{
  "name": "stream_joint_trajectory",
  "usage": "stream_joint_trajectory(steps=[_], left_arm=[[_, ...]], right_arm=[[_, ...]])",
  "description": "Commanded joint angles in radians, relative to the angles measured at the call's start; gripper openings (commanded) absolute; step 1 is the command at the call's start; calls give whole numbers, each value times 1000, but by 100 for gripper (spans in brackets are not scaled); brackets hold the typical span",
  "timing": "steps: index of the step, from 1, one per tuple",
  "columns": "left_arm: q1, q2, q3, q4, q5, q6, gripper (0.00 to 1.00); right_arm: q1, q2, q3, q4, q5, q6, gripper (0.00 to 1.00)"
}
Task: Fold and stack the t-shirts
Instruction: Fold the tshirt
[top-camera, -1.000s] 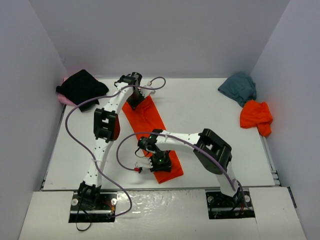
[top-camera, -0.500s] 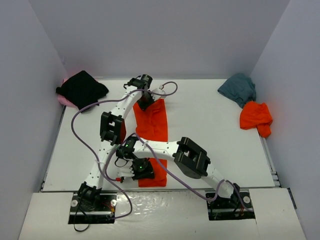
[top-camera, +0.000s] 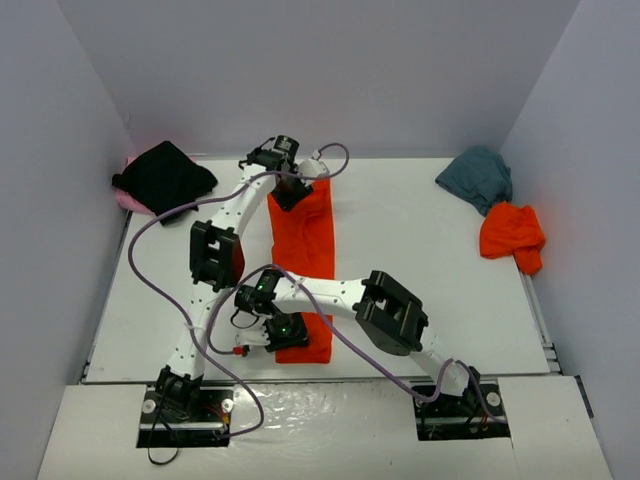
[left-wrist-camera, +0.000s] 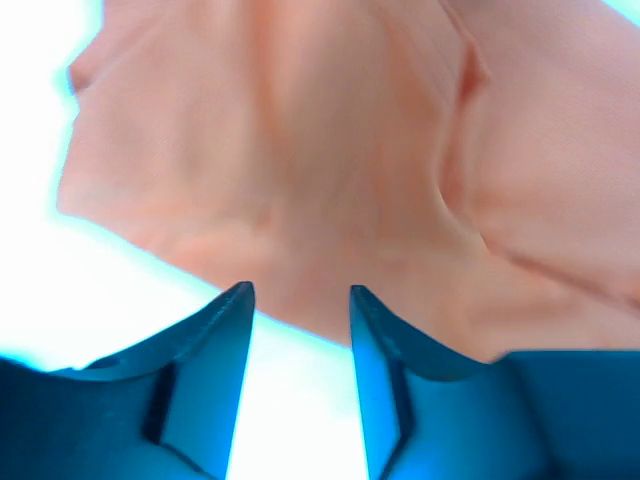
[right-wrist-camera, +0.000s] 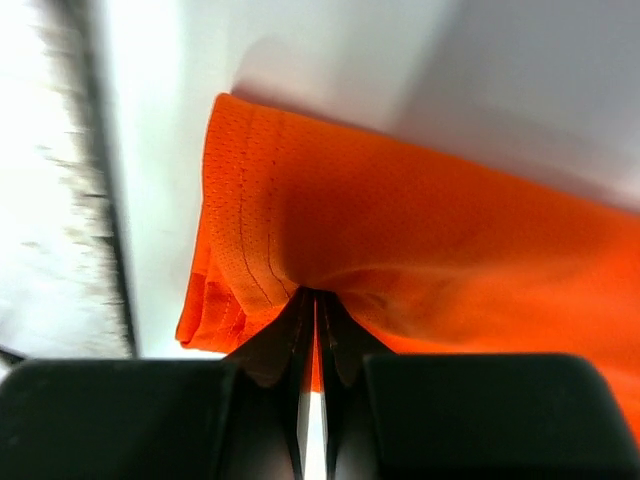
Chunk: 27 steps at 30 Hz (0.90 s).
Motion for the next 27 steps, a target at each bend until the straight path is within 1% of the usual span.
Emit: stream_joint_trajectory(steps=[1, 3, 4, 6, 8, 9, 12, 14, 17, 18, 20, 23, 25, 26, 27], left_arm=[[42, -269, 67, 24, -58, -34, 41], [56, -304, 45, 20, -87, -38, 42], [64, -323, 34, 17, -94, -39, 42], [90, -380, 3, 20, -93, -47, 43], [124, -422, -37, 28, -86, -57, 44], [137, -442, -55, 32, -87, -59, 44], [167, -478, -94, 36, -69, -66, 44], [183, -497, -125, 42, -59, -74, 44], [201, -516, -172, 64, -59, -88, 44], [207, -520, -186, 65, -48, -90, 44], [211, -526, -218, 62, -10, -89, 43], [210, -540, -270, 72, 32, -100, 41], [208, -545, -325, 85, 43, -100, 40], [207, -546, -328, 88, 43, -100, 40], [204, -542, -347, 98, 34, -97, 38]], right_arm=[[-110, -70, -58, 216, 170, 41, 6], [-123, -127, -69, 224, 194, 39, 7], [-128, -147, -68, 225, 213, 39, 11], [-143, -189, -61, 225, 270, 43, 25], [-168, -252, -54, 225, 284, 44, 32], [-175, -275, -53, 224, 290, 47, 34], [-178, -327, -54, 221, 313, 53, 37], [-179, -359, -49, 218, 317, 62, 41], [-196, -408, -45, 231, 338, 65, 33], [-221, -405, -36, 239, 339, 66, 32], [-290, -374, 11, 251, 327, 80, 31], [-410, -284, 146, 251, 284, 116, 32], [-465, -238, 218, 251, 248, 134, 32], [-467, -236, 222, 251, 213, 132, 28], [-481, -224, 233, 251, 188, 128, 22]])
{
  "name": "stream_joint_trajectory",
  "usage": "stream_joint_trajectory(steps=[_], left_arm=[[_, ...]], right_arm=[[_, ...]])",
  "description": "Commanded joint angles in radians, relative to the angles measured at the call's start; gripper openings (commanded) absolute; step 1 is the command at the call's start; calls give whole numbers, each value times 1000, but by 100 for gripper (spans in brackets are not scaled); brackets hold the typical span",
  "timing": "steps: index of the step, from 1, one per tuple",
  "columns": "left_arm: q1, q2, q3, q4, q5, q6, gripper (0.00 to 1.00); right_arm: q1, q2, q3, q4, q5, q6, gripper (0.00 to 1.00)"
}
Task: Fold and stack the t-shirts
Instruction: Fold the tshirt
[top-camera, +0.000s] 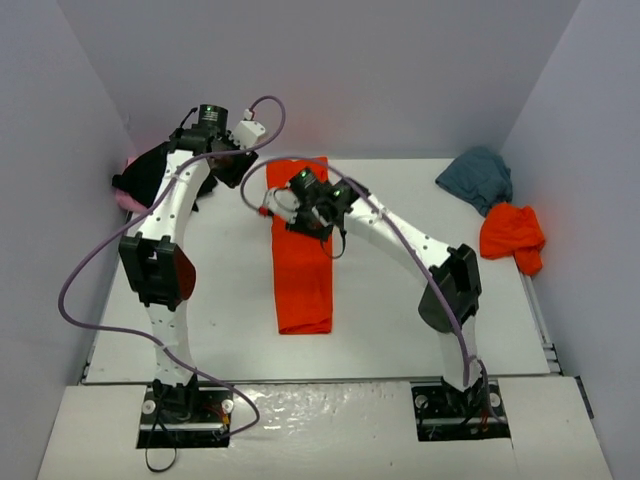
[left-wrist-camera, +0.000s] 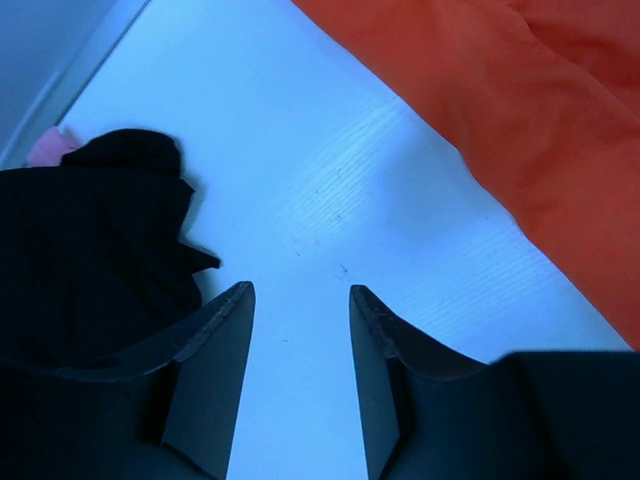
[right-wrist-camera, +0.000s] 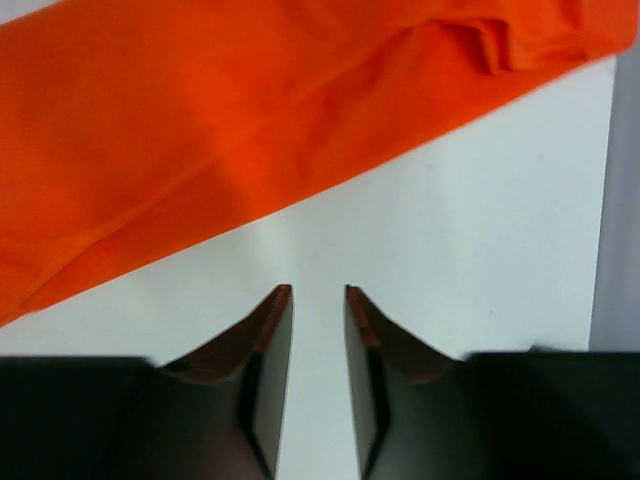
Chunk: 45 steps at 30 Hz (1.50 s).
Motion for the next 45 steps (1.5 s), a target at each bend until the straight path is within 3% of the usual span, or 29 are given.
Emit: stream_joint_trajectory(steps=[1, 6, 9, 14, 18, 29, 38, 45], left_arm=[[-9, -66, -31, 57, 28, -20, 35], [-18, -10, -5, 24, 48, -18, 8], [-40, -3, -23, 31, 60, -23, 3], [-107, -10, -134, 18, 98, -13, 2], [-179, -10, -232, 59, 43, 0, 0], [-191, 100, -130, 1, 62, -34, 0], [-190, 143, -113, -4, 50, -36, 0], [-188, 138, -132, 0, 46, -31, 0]], right_arm=[[-79, 35, 62, 3, -105, 27, 20], [-28, 23, -52, -9, -114, 12, 14], [-20, -2, -120, -9, -122, 6, 12], [-12, -44, -220, -17, -210, 10, 12], [59, -45, -306, -17, -238, 6, 10], [166, 55, -347, -101, -349, 6, 8], [223, 31, -498, -127, -384, 13, 0], [302, -12, -538, -135, -389, 12, 0]])
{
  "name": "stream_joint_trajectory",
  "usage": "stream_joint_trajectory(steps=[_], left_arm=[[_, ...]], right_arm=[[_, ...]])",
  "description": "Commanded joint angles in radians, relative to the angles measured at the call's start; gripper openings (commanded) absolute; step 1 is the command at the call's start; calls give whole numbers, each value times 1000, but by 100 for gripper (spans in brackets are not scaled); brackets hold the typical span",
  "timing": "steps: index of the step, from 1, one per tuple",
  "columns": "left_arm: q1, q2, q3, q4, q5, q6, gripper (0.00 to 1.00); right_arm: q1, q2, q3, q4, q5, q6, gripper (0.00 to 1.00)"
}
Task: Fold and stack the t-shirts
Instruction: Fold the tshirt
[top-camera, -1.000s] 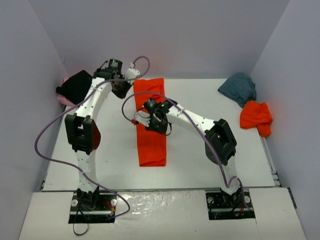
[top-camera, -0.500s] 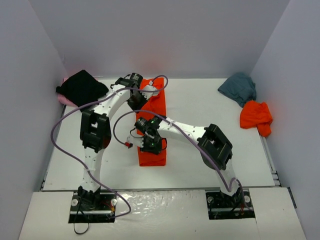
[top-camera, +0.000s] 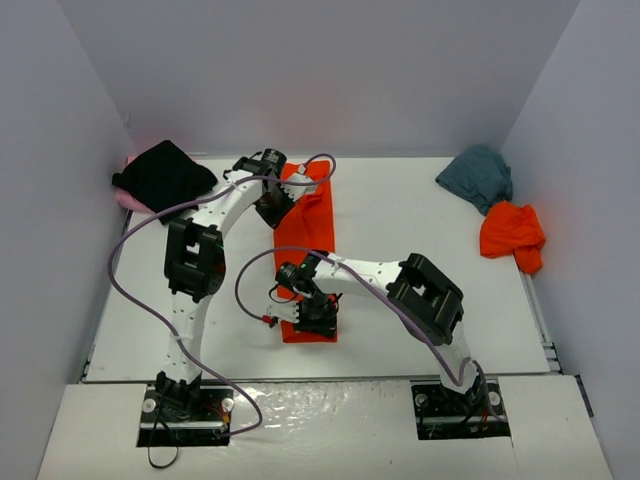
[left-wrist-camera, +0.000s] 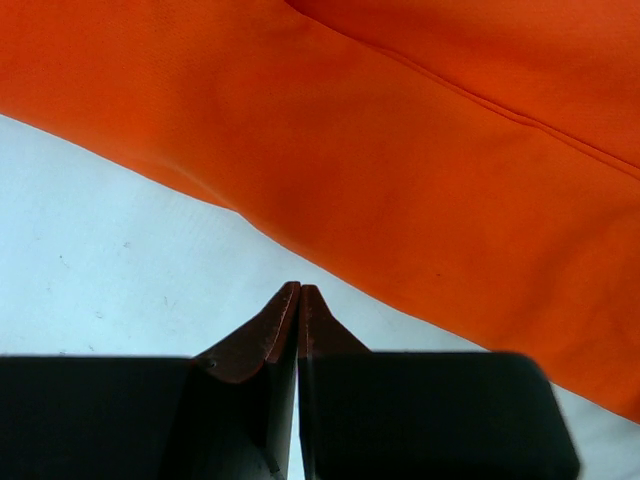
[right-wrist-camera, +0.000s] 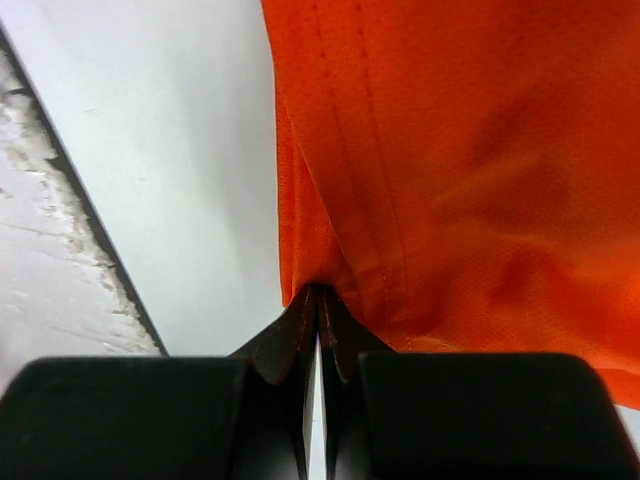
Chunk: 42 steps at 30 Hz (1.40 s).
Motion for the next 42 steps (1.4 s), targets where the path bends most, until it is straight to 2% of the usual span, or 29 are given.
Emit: stream_joint_trajectory(steps=[1, 10, 13, 16, 17, 19, 21, 23, 24, 26, 29, 35, 42], left_arm=[[3, -48, 36, -9, -7, -9, 0], [5, -129, 45, 5, -13, -17, 0], [8, -141, 48, 13, -38, -15, 0], [26, -133, 82, 1, -42, -32, 0], [34, -129, 99, 1, -40, -41, 0], [53, -124, 110, 3, -12, -74, 0], [74, -115, 126, 0, 17, -100, 13], [90, -107, 137, -2, 46, -139, 15], [99, -106, 138, 4, 45, -158, 15], [127, -106, 139, 13, 48, -195, 17], [176, -115, 144, 17, 85, -230, 21], [232, -160, 95, 40, 121, -241, 24], [235, -185, 56, 43, 147, -229, 25]], right_arm=[[73, -55, -28, -44, -19, -1, 0], [82, -150, 81, -44, 148, 25, 2], [35, -197, 123, -38, 224, 32, 7], [-46, -222, 250, -22, 288, 41, 12], [-75, -226, 289, -10, 304, 45, 15], [-146, -218, 370, 21, 311, 68, 29], [-223, -190, 447, 42, 265, 95, 23], [-295, -157, 502, 88, 221, 157, 30], [-341, -132, 534, 126, 196, 206, 36], [-444, -47, 625, 132, 41, 260, 29], [-529, 95, 769, 146, -112, 288, 30], [-597, 345, 1090, 146, -228, 300, 34], [-621, 486, 1156, 196, -295, 301, 34]])
